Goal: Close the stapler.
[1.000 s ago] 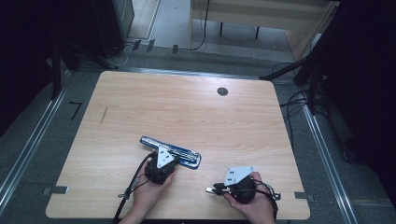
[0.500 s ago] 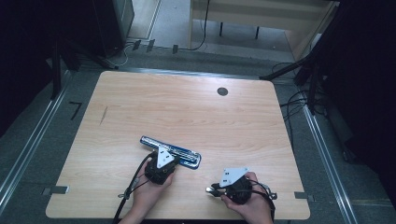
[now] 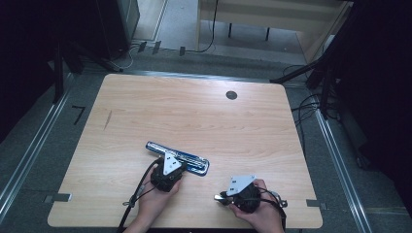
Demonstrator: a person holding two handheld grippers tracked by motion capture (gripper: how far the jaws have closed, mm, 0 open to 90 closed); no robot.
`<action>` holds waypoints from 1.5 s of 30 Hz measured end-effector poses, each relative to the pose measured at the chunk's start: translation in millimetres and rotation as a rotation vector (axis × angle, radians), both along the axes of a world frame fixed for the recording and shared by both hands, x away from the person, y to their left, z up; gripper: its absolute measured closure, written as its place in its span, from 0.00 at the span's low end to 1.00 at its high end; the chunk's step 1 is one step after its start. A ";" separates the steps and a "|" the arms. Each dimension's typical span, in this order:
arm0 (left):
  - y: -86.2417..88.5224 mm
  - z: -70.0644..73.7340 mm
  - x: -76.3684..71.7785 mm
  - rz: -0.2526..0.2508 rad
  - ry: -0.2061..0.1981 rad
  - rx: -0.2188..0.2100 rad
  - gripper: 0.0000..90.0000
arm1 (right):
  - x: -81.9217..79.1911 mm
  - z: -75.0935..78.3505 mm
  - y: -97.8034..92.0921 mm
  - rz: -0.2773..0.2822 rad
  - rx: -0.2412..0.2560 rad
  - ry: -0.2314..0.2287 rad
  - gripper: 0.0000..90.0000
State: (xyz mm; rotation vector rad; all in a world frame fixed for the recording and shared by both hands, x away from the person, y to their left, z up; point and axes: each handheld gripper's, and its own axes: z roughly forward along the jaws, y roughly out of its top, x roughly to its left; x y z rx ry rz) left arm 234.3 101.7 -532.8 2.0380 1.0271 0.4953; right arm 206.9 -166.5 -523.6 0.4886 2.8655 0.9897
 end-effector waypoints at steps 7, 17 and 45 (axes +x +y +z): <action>0.0 0.0 0.0 0.000 0.000 0.000 1.00 | -0.3 -0.9 0.8 0.000 -0.010 -0.014 0.87; 0.0 0.0 0.0 0.000 0.000 0.000 1.00 | -0.3 4.3 0.9 -0.012 0.003 -0.028 0.88; -0.1 -0.1 0.0 -0.001 -0.002 0.000 1.00 | 25.7 37.4 7.8 -0.069 0.036 -0.044 0.88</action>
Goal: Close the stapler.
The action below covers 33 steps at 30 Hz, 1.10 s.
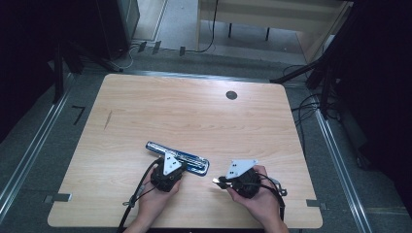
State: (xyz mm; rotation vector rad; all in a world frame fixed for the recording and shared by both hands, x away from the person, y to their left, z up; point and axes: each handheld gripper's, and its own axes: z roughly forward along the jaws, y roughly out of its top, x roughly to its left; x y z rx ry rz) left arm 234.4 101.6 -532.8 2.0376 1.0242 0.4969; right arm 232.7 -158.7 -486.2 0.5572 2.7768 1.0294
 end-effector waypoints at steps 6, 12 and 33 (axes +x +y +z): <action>0.0 0.0 0.0 0.003 0.001 -0.002 1.00 | 6.9 6.6 7.7 0.003 -0.006 -0.002 0.88; -0.1 -0.1 0.0 0.004 0.002 -0.004 1.00 | 14.1 12.7 15.5 0.010 -0.013 -0.012 0.88; 0.0 0.1 -0.1 0.003 0.002 -0.002 1.00 | 32.7 26.5 35.4 0.023 -0.004 -0.042 0.88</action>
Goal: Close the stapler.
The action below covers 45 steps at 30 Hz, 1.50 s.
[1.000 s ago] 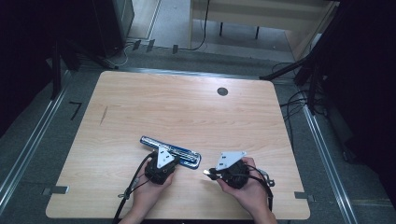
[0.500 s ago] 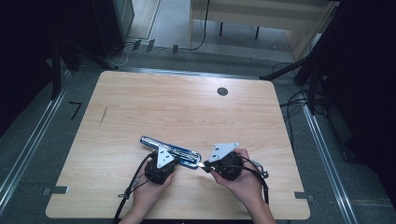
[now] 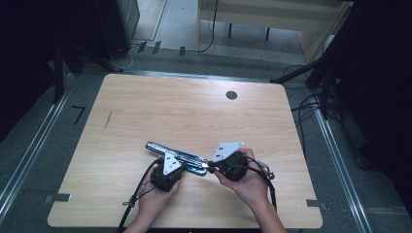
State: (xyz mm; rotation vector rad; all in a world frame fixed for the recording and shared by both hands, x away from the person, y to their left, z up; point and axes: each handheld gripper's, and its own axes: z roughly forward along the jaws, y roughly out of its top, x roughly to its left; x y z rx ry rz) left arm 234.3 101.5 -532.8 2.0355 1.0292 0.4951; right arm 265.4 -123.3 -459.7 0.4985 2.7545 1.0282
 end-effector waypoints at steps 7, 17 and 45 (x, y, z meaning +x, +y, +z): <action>-0.1 -0.2 0.0 0.002 0.000 -0.004 1.00 | 5.0 3.6 4.6 0.002 0.001 -0.011 0.88; 0.1 -0.1 0.2 0.001 0.000 -0.002 1.00 | 13.1 1.7 16.0 0.018 0.000 -0.006 0.88; 0.1 -0.2 0.2 0.002 -0.002 -0.002 1.00 | 33.0 -20.1 37.3 -0.013 -0.028 0.042 0.88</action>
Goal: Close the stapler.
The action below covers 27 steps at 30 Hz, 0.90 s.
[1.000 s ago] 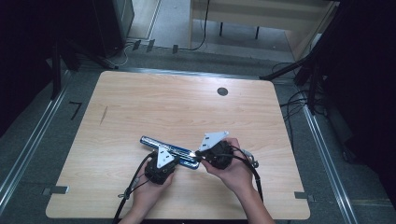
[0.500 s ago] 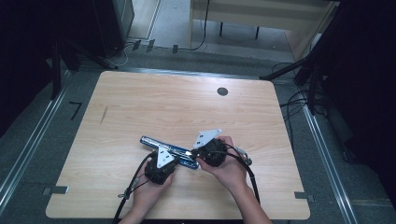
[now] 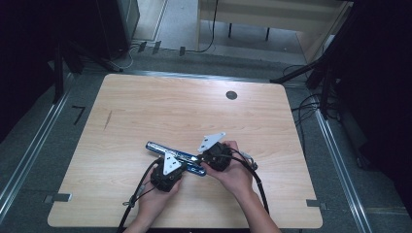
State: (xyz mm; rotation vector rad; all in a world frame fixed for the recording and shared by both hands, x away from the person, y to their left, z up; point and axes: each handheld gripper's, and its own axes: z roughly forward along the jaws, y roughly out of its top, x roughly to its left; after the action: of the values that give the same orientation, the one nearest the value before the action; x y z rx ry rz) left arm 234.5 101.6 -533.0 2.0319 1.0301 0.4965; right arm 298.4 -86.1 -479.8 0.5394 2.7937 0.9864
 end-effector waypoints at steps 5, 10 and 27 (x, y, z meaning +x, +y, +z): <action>0.1 0.0 0.1 0.000 0.000 0.000 1.00 | 2.4 -3.3 1.9 -0.003 0.000 0.007 0.88; 0.0 0.1 0.0 -0.001 0.001 0.000 1.00 | 4.7 -5.3 3.2 0.003 -0.008 0.013 0.88; -0.1 0.1 -0.1 0.000 0.001 0.000 1.00 | 6.1 -6.1 6.0 0.017 -0.024 0.011 0.88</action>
State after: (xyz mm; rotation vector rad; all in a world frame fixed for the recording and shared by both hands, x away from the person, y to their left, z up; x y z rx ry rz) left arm 234.4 101.5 -532.9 2.0327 1.0305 0.4951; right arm 304.5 -80.1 -485.9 0.5211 2.8206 0.9543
